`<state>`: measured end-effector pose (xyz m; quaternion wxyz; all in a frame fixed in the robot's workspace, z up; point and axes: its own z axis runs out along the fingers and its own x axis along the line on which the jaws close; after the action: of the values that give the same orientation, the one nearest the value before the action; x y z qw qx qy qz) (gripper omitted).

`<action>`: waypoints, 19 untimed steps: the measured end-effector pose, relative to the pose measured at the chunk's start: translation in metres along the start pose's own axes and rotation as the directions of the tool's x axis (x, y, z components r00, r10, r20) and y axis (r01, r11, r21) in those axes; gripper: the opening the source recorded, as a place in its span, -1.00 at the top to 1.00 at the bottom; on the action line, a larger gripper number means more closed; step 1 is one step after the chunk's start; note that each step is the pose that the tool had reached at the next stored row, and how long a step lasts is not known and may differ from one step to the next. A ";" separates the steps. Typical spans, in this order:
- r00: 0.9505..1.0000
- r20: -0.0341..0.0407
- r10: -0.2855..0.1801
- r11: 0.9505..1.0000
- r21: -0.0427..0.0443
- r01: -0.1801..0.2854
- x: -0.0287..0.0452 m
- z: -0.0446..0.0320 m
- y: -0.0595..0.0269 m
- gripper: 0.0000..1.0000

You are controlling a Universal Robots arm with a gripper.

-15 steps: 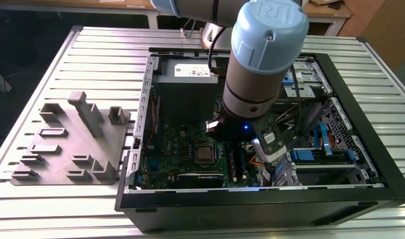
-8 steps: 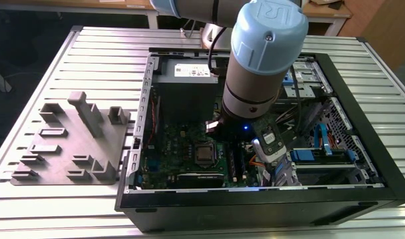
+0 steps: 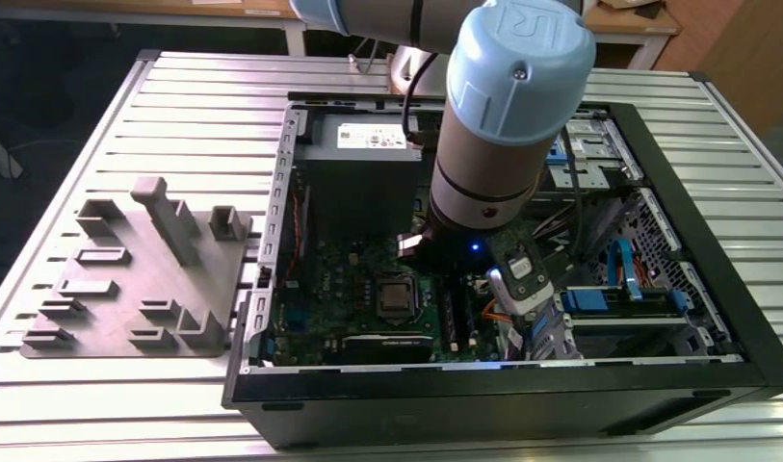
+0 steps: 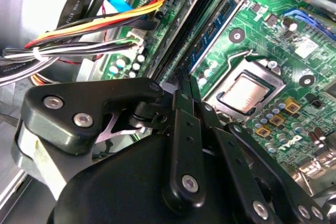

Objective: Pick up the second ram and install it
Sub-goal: 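Insert the second ram into the second slot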

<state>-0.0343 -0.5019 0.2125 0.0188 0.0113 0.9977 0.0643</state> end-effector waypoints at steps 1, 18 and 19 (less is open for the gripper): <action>1.000 0.000 0.000 1.000 0.000 0.000 0.0000 0.0001 0.0000 0.84; 1.000 0.000 0.000 1.000 0.000 0.000 0.0000 0.0001 -0.0001 0.84; 1.000 0.000 0.000 1.000 0.000 0.000 0.0000 0.0001 -0.0001 0.84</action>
<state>-0.0344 -0.5020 0.2124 0.0188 0.0113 0.9977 0.0644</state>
